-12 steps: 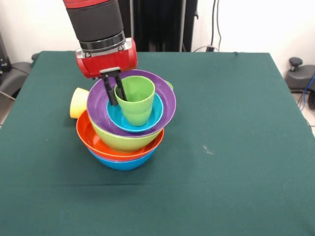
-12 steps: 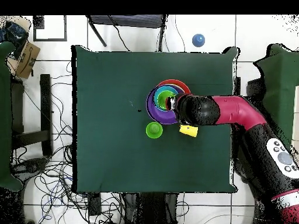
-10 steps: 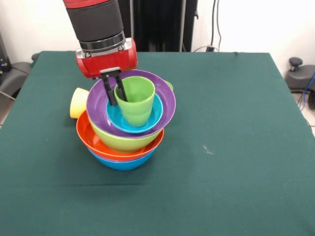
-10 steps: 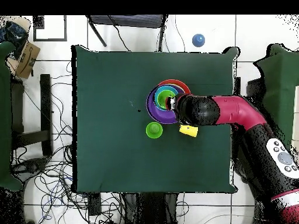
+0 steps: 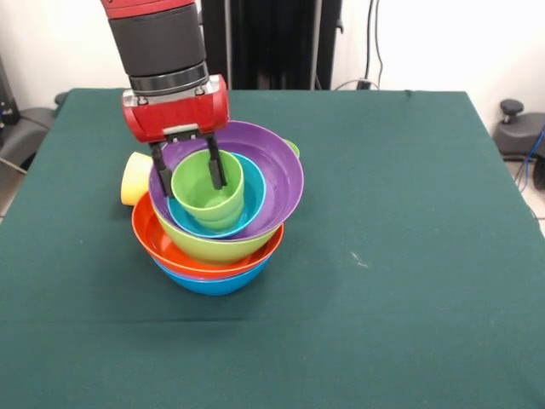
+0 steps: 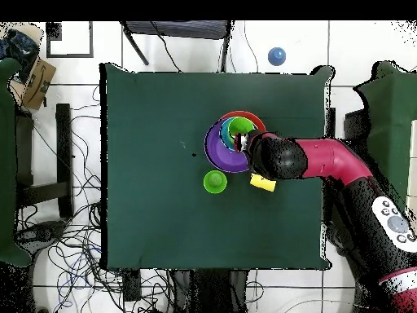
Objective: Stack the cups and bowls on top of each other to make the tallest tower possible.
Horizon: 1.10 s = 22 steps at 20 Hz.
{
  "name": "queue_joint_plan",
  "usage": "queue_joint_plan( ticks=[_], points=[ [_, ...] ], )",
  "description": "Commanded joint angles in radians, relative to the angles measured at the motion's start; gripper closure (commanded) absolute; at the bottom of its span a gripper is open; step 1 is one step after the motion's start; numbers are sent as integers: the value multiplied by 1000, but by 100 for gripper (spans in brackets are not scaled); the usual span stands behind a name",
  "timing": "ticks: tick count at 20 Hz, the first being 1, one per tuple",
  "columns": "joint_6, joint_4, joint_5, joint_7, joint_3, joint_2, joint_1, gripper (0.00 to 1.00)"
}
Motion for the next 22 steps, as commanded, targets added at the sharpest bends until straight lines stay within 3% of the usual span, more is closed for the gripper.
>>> queue_joint_plan(
  ticks=[1,8,22],
  points=[
    [-45,54,-48,49,-95,-7,35,0],
    [-25,57,-31,32,-94,-28,36,0],
    [125,80,66,-3,-65,-199,46,0]
  ],
)
